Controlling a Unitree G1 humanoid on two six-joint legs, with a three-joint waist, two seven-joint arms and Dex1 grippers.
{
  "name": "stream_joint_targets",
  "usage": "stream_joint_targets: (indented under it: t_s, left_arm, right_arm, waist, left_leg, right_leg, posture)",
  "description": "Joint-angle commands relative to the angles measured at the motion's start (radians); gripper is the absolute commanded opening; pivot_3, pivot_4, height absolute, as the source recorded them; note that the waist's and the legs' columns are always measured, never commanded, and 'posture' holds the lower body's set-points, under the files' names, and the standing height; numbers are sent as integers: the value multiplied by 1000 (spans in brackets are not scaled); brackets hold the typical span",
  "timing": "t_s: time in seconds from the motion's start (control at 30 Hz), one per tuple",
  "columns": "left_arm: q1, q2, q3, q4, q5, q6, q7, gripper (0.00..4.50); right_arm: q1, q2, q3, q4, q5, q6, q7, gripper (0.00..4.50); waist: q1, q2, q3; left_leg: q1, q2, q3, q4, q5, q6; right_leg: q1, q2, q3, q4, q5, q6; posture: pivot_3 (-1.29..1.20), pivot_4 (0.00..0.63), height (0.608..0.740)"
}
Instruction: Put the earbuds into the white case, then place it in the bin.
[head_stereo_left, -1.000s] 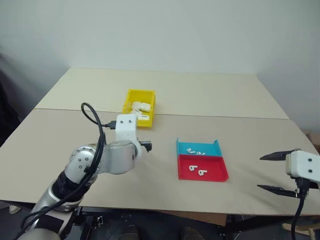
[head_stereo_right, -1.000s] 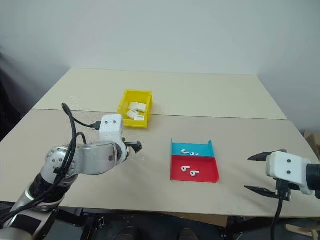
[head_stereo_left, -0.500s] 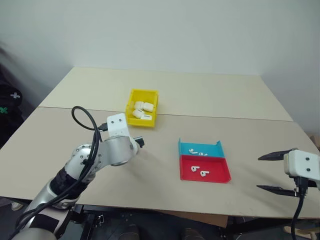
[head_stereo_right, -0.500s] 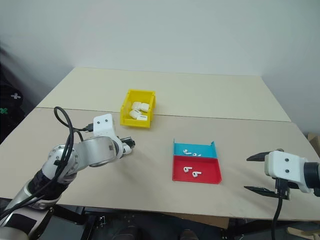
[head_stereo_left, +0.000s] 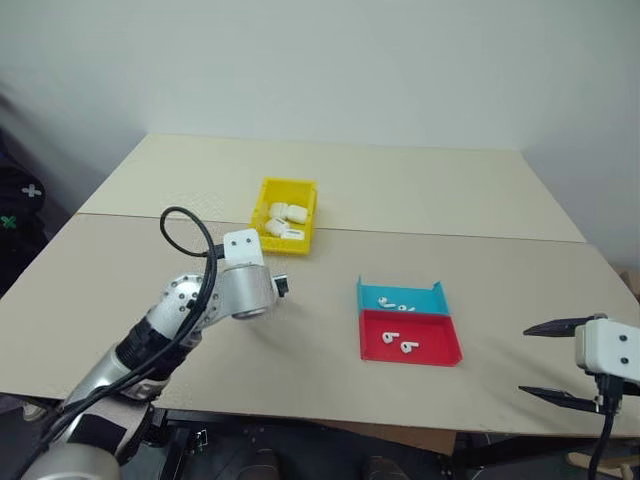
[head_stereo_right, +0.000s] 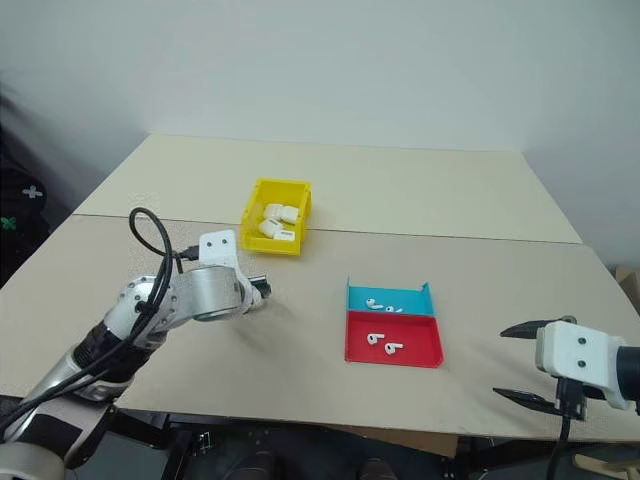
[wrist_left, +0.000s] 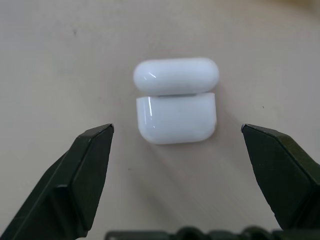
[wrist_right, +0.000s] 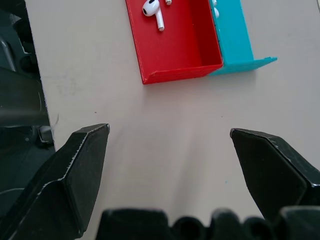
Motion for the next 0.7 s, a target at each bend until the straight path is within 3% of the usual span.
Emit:
stream_joint_targets:
  t_s: [0.03,0.7]
  left_arm:
    - [-20,-6,29,27,35,41,33,4450]
    - [38,-212,177,172,266,200,3,4450]
  right_arm:
    - [12,6,-46,-30,3,3,-9,4500]
    - [41,9,-58,-41,-9,-6,-16,4500]
  waist:
    - [0,0,0]
    - [-8,0,0]
  left_leg:
    - [0,0,0,0,0,0]
    - [-1,0,0,0,0,0]
  right_leg:
    - [0,0,0,0,0,0]
    - [0,0,0,-1,0,0]
  posture:
    - [0,150,740]
    - [0,150,740]
